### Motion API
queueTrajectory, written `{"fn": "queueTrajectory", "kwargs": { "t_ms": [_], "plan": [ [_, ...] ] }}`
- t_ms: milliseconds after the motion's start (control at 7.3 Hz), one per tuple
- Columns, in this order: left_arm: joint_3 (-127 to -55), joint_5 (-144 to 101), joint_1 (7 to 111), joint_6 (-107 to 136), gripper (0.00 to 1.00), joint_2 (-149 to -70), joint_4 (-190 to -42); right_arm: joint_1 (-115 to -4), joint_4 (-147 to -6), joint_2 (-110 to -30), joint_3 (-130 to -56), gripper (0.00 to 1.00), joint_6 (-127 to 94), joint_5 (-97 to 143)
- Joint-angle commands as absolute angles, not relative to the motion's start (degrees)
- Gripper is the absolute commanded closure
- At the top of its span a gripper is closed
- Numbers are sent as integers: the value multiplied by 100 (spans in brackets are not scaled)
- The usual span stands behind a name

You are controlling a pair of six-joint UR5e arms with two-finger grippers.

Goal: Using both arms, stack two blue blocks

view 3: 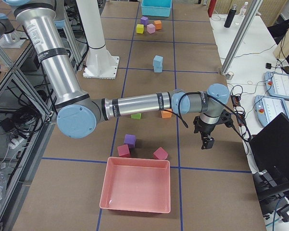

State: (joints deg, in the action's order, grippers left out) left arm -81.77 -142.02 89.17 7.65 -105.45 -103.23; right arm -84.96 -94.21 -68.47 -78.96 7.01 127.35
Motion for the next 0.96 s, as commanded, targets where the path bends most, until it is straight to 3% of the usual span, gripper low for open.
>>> {"fn": "queueTrajectory", "kwargs": {
  "t_ms": [0,822],
  "plan": [
    [-8148,-14168,9008,1010,3,-10468,-10310,-8490,-9431,-6908,-7919,0,694,12727],
    [-8042,-13026,9132,1037,3,-10310,-10380,-8490,-9387,-6917,-7928,0,606,12357]
  ]
}}
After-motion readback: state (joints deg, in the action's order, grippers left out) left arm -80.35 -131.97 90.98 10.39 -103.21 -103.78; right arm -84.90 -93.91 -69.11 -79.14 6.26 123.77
